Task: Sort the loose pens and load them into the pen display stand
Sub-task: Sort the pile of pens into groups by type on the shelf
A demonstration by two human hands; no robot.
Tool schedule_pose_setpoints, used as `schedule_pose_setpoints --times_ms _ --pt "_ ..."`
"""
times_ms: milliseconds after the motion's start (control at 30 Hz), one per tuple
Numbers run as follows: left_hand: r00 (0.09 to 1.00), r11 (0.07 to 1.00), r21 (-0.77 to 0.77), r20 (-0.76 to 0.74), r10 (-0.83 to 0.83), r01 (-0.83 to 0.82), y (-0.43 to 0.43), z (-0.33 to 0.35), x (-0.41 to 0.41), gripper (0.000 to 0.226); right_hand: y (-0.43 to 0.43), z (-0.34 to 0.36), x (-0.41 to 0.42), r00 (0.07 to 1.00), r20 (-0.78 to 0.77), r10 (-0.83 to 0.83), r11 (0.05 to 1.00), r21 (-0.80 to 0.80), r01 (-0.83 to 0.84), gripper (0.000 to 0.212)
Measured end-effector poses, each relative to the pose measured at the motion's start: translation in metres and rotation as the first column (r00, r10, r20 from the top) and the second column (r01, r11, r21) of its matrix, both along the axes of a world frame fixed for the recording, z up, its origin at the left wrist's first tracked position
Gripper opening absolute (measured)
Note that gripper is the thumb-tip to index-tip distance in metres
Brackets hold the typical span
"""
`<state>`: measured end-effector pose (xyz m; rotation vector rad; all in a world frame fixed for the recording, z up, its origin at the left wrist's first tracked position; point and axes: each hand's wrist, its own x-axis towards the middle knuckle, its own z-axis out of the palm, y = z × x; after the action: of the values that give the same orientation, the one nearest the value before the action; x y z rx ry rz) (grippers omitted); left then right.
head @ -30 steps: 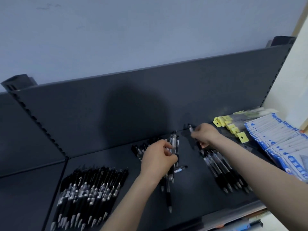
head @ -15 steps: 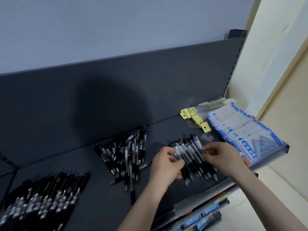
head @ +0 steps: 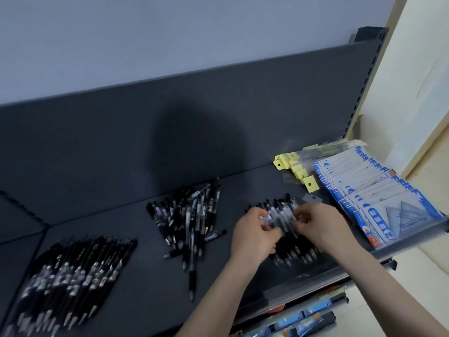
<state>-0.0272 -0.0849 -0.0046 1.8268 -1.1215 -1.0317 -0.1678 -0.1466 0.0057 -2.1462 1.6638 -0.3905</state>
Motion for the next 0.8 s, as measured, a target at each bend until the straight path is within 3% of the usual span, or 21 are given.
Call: schedule_pose_setpoints --times_ms 200,333,500,633,800 --pt "0.999 0.998 -0.053 0.045 0.022 -0.019 0.015 0.005 0.013 0.031 0.005 0.009 0.005 0.999 0.039 -0.013 1.0 -0.026 0.014 0.026" --pt "0.988 0.992 -0.116 0.146 0.059 -0.042 0.035 0.006 0.034 0.027 0.018 0.016 0.025 0.995 0.094 0.043 0.997 -0.062 -0.037 0.018" --pt "0.934 0.973 -0.184 0.305 0.188 -0.136 0.077 0.0 0.078 0.022 0.038 0.009 0.06 0.971 0.203 0.129 0.991 0.008 -0.133 0.017" --pt "0.853 0.961 -0.16 0.444 0.274 -0.225 0.111 -0.012 0.106 0.015 0.052 0.0 0.093 0.942 0.279 0.187 0.971 0.093 -0.22 0.015" --pt "0.808 0.974 -0.073 0.547 0.219 -0.214 0.127 -0.018 0.107 0.02 0.056 -0.006 0.128 0.933 0.311 0.183 0.963 0.132 -0.233 0.017"
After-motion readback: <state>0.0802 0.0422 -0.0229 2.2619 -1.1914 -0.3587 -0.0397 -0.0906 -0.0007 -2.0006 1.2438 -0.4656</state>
